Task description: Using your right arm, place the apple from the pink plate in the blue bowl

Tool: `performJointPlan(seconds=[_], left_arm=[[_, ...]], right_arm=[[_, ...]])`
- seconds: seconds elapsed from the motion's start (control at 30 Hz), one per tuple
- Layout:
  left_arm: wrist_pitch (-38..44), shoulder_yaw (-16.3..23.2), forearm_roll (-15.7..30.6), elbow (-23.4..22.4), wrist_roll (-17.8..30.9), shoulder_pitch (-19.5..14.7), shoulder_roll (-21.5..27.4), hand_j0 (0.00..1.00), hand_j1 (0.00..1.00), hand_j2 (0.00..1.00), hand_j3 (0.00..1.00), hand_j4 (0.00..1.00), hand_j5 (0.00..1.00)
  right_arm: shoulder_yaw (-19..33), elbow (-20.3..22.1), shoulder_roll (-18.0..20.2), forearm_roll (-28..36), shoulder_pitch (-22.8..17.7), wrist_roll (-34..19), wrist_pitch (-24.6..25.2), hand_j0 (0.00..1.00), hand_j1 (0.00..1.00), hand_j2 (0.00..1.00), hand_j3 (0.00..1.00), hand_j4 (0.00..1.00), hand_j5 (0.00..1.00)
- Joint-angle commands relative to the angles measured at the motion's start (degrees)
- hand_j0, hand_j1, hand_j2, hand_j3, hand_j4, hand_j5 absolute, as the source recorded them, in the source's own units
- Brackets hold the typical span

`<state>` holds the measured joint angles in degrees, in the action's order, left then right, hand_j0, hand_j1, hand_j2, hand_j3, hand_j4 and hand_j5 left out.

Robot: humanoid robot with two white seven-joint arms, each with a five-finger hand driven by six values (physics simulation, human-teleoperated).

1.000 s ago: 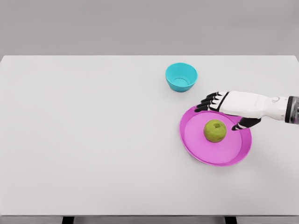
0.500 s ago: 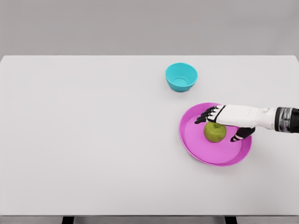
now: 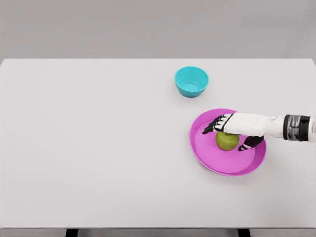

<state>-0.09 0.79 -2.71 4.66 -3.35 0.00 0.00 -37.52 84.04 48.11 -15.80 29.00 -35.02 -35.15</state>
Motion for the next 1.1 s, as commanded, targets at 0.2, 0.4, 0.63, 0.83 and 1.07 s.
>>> performJointPlan(seconds=[0.2,0.4,0.63,0.83,1.07], left_arm=[[0.0,0.0,0.0,0.0,0.0,0.0,0.0,1.0,1.0,1.0,1.0,1.0,1.0],[0.0,0.0,0.0,0.0,0.0,0.0,0.0,1.0,1.0,1.0,1.0,1.0,1.0],[0.0,0.0,0.1,0.0,0.0,0.0,0.0,1.0,1.0,1.0,1.0,1.0,1.0],[0.0,0.0,0.0,0.0,0.0,0.0,0.0,1.0,1.0,1.0,1.0,1.0,1.0],[0.0,0.0,0.0,0.0,0.0,0.0,0.0,1.0,1.0,1.0,1.0,1.0,1.0]], right_arm=[[-0.1,0.2,0.0,0.2,0.0,0.0,0.1,0.52,0.52,0.52,0.52,0.52,0.52],[0.0,0.1,0.0,0.2,0.9,0.0,0.1,0.5,0.5,0.5,0.5,0.5,0.5],[0.4,-0.4,0.0,0.2,2.9,0.0,0.1,0.5,0.5,0.5,0.5,0.5,0.5],[0.4,-5.4,-2.1,0.0,6.1,0.0,0.1,0.5,0.5,0.5,0.5,0.5,0.5],[0.3,-12.8,-5.6,-2.7,11.4,0.0,0.1,0.5,0.5,0.5,0.5,0.5,0.5]])
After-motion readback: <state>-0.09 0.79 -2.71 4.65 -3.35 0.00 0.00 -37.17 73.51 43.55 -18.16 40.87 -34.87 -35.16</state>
